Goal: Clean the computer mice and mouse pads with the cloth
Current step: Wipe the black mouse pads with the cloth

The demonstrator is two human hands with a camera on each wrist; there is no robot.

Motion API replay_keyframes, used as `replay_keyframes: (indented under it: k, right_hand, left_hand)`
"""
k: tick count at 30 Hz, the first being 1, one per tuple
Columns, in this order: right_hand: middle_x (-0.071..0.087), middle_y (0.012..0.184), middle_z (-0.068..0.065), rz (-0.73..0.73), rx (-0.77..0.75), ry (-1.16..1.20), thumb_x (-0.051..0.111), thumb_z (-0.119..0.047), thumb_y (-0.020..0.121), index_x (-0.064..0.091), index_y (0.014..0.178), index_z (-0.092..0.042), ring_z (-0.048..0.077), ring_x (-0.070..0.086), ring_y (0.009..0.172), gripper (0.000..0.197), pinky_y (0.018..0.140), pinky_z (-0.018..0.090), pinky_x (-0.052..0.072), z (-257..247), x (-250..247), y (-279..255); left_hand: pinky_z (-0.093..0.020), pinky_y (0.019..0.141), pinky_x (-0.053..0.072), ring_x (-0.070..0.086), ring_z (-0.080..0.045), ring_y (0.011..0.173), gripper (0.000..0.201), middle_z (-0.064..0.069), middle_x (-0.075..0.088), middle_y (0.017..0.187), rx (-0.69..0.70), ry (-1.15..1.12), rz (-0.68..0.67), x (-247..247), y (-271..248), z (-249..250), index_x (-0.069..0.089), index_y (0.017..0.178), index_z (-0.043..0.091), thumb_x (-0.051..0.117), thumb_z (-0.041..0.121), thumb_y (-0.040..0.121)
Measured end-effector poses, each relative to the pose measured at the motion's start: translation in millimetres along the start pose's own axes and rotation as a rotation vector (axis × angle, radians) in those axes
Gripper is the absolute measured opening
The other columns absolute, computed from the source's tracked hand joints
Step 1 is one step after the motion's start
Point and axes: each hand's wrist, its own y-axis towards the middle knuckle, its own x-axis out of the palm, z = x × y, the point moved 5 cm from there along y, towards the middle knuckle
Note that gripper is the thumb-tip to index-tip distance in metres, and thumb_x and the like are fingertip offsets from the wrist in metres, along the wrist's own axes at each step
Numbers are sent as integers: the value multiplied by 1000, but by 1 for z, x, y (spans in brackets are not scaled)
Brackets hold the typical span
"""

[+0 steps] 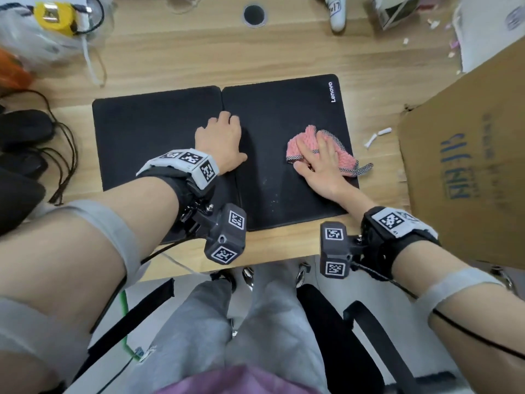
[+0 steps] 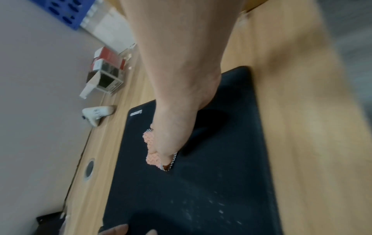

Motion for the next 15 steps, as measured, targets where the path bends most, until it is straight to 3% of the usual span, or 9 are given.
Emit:
replay_keyframes:
  k: [3, 6, 9, 11, 15]
  right_hand:
    - [-16, 162, 7, 28, 20, -26, 44, -38, 101, 14, 153, -37, 28, -21, 148, 61, 117, 40, -11, 8, 10, -12]
    - [-19, 162, 8, 26, 46, -50, 42, -40, 101, 9, 154, -37, 30, -23, 147, 63, 117, 42, -12, 8, 12, -8]
    - [-22, 160, 12, 36, 94, -87, 40, -44, 100, 2, 155, -35, 32, -25, 146, 67, 117, 45, -12, 4, 9, 4]
    - [-24, 159, 14, 44, 144, -75, 37, -47, 100, -4, 154, -33, 34, -26, 145, 69, 116, 47, -13, -4, 1, 21]
    - [-26, 158, 15, 45, 214, -16, 32, -48, 100, -5, 154, -33, 34, -26, 145, 67, 116, 47, -14, -20, -28, 65]
  left_hand:
    - [-47, 99, 39, 30, -30, 138, 79, -7, 29, 151, 27, -34, 18, 0, 4, -1, 35, 140, 11, 76, 40, 79]
    - [-45, 116, 23, 5, -26, 149, 94, -6, 5, 162, 78, 21, -33, -1, 11, 3, 23, 150, 15, 78, 38, 77]
    - [-44, 118, 15, -3, -25, 150, 101, -5, -5, 163, 124, 28, -88, -2, 18, 7, 13, 154, 17, 79, 32, 78]
    - [-44, 118, 16, -4, -22, 150, 100, 0, -9, 163, 135, -22, -141, -1, 20, 8, 11, 154, 19, 78, 26, 80]
    - [-53, 110, 31, 2, -24, 150, 102, 9, -9, 162, 95, -128, -199, 2, 25, 3, 14, 152, 26, 81, 23, 76]
